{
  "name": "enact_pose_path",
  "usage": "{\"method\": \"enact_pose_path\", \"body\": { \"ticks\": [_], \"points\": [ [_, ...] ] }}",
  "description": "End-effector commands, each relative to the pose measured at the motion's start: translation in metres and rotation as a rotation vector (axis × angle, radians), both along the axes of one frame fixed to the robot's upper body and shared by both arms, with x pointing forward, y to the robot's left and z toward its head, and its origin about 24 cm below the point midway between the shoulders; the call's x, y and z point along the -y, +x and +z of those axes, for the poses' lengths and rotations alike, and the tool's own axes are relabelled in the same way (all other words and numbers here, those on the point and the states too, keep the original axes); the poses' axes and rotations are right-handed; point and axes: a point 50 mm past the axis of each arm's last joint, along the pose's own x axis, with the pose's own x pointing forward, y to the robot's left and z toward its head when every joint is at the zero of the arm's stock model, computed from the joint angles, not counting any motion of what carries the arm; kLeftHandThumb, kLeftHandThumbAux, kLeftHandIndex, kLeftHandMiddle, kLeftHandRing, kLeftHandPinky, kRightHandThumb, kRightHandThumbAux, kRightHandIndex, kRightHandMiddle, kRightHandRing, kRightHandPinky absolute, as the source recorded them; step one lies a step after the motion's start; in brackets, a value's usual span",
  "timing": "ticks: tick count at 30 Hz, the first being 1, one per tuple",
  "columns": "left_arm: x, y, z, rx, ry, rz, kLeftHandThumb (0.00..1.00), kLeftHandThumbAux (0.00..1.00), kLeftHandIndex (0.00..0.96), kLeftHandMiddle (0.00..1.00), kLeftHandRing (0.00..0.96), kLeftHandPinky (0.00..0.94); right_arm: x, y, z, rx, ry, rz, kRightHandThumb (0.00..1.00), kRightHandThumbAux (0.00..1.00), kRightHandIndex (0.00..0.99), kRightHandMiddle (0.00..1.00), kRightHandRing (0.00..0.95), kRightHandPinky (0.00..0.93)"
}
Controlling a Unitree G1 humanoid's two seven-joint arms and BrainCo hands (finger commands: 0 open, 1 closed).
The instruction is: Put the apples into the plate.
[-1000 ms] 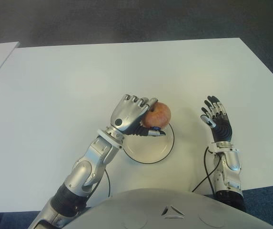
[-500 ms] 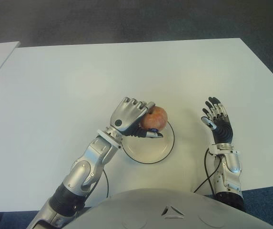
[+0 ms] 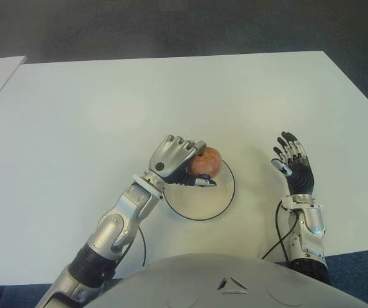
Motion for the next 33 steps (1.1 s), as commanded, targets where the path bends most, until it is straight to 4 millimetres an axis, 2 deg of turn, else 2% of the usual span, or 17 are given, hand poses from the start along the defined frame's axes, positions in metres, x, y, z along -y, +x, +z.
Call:
{"method": "enact_pose_path", "body": {
  "ticks": [1,14,19,33],
  "points": [
    [-0.0011,0.0015,-0.0018,0.002,-0.006,0.009,0.752,0.694,0.444,0.838,0.84,0.829,0.0019,0.0002,-0.0009,0.007,0.005,-0.003,0.102,0.737,0.109,0.047,0.021,0.034],
    [-0.0007,0.0019,-0.0041,-0.042,0.025,0.013,0.753,0.692,0.444,0.83,0.836,0.811,0.0042,0.0008,-0.0005,0.0,0.011,-0.005,0.093,0.736,0.107,0.051,0.025,0.037],
    [0.0004,0.0035,-0.0059,0.002,0.081,0.008,0.753,0.691,0.445,0.826,0.835,0.821,0.0048,0.0007,-0.0001,-0.003,0.011,-0.004,0.089,0.739,0.104,0.051,0.024,0.033],
    [0.0002,0.0034,-0.01,0.008,0.068,0.04,0.71,0.686,0.428,0.753,0.737,0.718,0.0061,0.003,0.0008,0.0,0.007,-0.002,0.095,0.749,0.104,0.052,0.025,0.036]
  ]
}}
